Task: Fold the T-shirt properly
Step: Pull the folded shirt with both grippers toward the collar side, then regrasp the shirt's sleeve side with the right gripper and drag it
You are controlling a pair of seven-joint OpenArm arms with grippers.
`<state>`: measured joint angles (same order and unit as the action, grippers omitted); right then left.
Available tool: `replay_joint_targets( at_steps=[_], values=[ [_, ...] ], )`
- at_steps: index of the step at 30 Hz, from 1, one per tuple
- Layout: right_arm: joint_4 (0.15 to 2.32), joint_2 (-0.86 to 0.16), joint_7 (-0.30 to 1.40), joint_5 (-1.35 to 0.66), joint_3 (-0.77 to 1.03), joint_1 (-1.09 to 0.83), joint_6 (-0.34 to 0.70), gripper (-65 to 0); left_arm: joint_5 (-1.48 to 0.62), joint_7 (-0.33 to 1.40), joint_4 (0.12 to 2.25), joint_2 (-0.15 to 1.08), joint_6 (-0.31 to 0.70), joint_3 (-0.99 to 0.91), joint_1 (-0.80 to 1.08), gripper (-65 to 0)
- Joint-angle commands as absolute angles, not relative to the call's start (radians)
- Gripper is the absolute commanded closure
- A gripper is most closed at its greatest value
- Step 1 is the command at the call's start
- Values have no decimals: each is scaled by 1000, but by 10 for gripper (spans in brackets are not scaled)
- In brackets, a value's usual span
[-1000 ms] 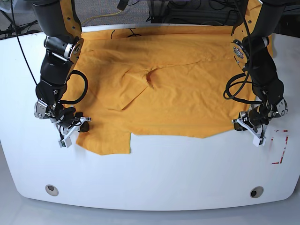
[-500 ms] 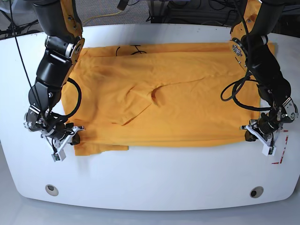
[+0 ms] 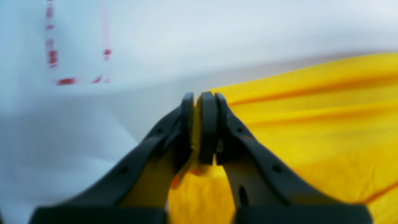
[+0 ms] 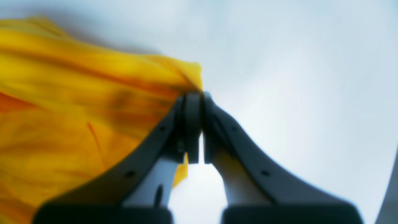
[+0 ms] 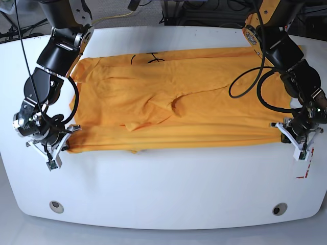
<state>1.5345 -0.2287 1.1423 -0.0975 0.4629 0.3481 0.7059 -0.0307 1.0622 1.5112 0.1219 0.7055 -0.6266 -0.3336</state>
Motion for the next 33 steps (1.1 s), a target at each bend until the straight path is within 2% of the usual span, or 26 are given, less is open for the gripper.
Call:
replay_joint_targets(
  at_steps=[1, 12, 18, 21, 25, 28, 29, 33],
  values=[
    [1627, -246, 1171, -87, 469, 343, 698, 0, -22, 1090, 1598, 142, 698, -628, -331, -19],
    [1867, -211, 1233, -119, 470, 133, 698, 0, -22, 1142, 1797, 128, 698, -627, -136, -21],
    [1897, -211, 1257, -269, 470, 71, 698, 0, -24, 1142, 1839, 127, 698, -619, -59, -22],
    [1890, -211, 1259, -348, 470, 71, 698, -127, -24, 1142, 1839, 127, 698, -619, -56, -22],
    [1857, -209, 1265, -443, 464, 74, 698, -422, -22, 1142, 1839, 133, 698, -621, -56, -22],
    [1767, -209, 1257, -489, 461, 104, 698, -555, -22, 1142, 1839, 134, 698, -621, -56, -22],
    [1715, -209, 1256, -495, 461, 125, 698, -564, -22, 1142, 1839, 134, 698, -621, -56, -22],
    [1537, -209, 1222, -503, 460, 208, 698, -515, -22, 1142, 1839, 134, 698, -619, -56, -22]
  ],
)
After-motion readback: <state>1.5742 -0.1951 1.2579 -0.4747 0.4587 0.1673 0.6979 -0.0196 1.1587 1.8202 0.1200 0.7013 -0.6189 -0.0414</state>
